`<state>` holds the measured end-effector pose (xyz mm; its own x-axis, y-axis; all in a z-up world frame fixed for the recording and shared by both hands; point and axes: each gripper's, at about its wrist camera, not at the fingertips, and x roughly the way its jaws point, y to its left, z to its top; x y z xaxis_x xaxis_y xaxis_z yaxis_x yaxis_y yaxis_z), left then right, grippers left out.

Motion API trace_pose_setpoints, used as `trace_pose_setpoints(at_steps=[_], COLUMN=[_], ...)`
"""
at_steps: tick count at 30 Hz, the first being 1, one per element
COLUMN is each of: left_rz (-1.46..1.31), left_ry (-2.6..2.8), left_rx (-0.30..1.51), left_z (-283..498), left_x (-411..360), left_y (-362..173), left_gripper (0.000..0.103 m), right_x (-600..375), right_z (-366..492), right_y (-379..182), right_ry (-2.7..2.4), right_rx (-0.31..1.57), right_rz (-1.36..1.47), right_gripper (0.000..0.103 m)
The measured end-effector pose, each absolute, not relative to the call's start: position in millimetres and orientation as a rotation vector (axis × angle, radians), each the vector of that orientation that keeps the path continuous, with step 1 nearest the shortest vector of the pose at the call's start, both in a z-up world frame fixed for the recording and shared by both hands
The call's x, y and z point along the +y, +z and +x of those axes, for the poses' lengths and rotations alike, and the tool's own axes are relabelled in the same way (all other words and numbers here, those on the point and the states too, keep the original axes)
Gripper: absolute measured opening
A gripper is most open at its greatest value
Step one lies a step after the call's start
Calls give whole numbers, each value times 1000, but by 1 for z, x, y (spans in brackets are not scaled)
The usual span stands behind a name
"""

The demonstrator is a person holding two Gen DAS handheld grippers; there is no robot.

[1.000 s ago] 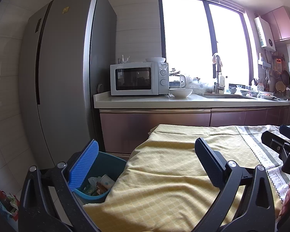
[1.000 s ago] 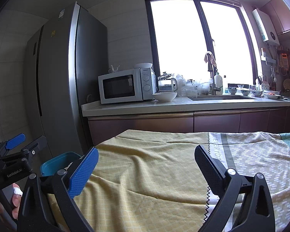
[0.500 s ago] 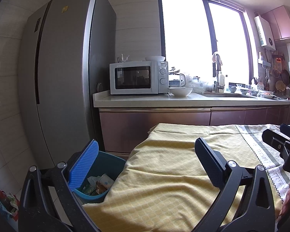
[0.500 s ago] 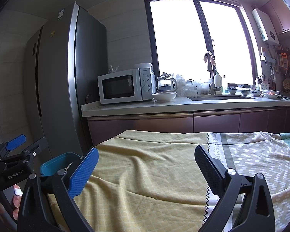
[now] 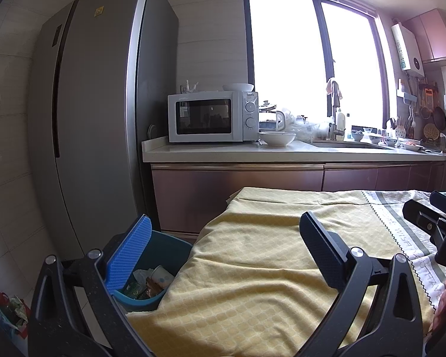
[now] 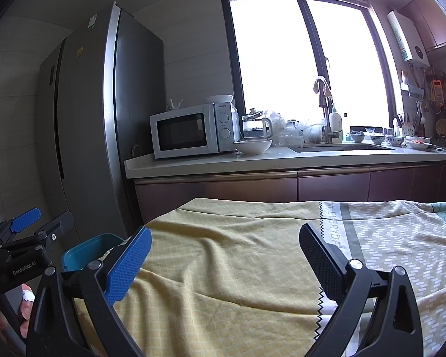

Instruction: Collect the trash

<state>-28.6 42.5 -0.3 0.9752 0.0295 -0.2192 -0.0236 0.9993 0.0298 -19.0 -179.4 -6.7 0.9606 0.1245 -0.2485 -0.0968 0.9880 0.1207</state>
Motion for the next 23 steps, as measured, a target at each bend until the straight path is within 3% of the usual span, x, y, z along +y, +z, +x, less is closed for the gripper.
trace_pose_setpoints(at_steps=[23], left_rz=[46], left_ry=[-15], left_rx=[333], left_z=[3], left_x=[23], left_y=[-14], left_gripper=[98], right_x=[-198], right_z=[-8], right_y=[-22], right_ry=[90], right_rx=[297], right_rz=[142], right_gripper=[96])
